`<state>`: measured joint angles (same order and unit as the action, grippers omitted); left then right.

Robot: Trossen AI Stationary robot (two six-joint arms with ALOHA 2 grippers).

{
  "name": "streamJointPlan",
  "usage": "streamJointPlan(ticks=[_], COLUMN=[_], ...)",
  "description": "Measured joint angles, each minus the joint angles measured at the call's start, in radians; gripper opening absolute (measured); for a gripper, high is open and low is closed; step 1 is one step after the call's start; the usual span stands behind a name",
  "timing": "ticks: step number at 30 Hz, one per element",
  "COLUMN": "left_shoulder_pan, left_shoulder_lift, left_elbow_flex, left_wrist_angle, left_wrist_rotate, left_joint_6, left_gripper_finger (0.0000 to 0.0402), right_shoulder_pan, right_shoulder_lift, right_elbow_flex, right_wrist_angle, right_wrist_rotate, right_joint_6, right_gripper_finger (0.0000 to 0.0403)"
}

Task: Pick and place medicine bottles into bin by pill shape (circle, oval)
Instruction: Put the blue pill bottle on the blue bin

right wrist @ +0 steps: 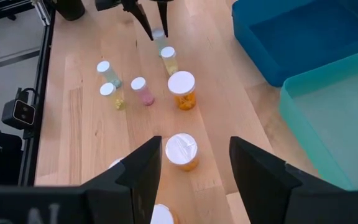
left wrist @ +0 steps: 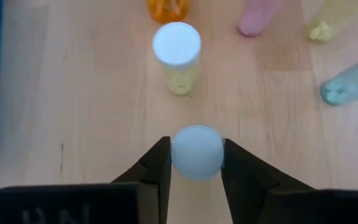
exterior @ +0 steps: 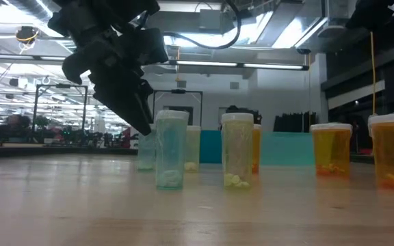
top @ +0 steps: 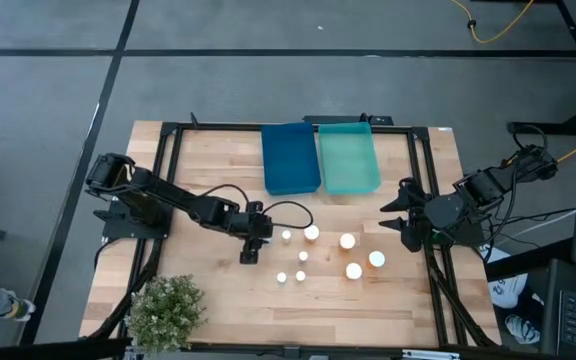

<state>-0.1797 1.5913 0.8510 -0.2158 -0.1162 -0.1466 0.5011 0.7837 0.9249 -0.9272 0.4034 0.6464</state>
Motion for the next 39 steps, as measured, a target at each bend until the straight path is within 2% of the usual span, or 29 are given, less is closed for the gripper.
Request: streamJointPlan(ticks=[4,8,10,13,16,19,25,32,39], left_shoulder_pan=[0.042,0.097,0.140,0.252,0.404,0.542,0.709,0.765,0.784], left_shoulder_lift=[-0.005,-0.007,-0.007,-0.003,0.037,0.123,0.308,0.413,0.447], left_elbow_flex=[0.075,0.256,0.334,0.438,0.513,0.552,0.574,0.623,0.640], left_wrist_angle=[-0.065,-0.209,-0.221,-0.216,-0.218,-0.222,-0.207,-0.137,-0.129], left_wrist_rotate=[0.036,0.056,0.035,0.000,0.080,0.172,0.190,0.206,0.205], left_joint_6=[0.058,0.176,0.234,0.258,0.262,0.262,0.293,0.341,0.386], left_gripper_finger=[0.0092,0.0091,0.0091,0.0090,0.0090,0.0090,0.0089,0.0090,0.0091], right_shoulder_pan=[0.000,0.000,0.000,0.000,0.000,0.000,0.000,0.000,0.000], right_shoulder_lift=[0.000,0.000,0.000,0.000,0.000,0.004,0.018,0.035,0.041], right_elbow_flex=[0.000,0.000,0.000,0.000,0.000,0.000,0.000,0.000,0.000], right_wrist_angle=[0.000,0.000,0.000,0.000,0.000,0.001,0.001,0.001,0.001], right_wrist_rotate=[-0.001,-0.001,0.002,0.019,0.023,0.023,0.023,0.023,0.023], right_joint_6=[0.001,0.016,0.030,0.029,0.029,0.029,0.031,0.030,0.030], right_gripper_finger=[0.0190,0.0190,0.0190,0.0190,0.0191,0.0190,0.0190,0.0191,0.0190])
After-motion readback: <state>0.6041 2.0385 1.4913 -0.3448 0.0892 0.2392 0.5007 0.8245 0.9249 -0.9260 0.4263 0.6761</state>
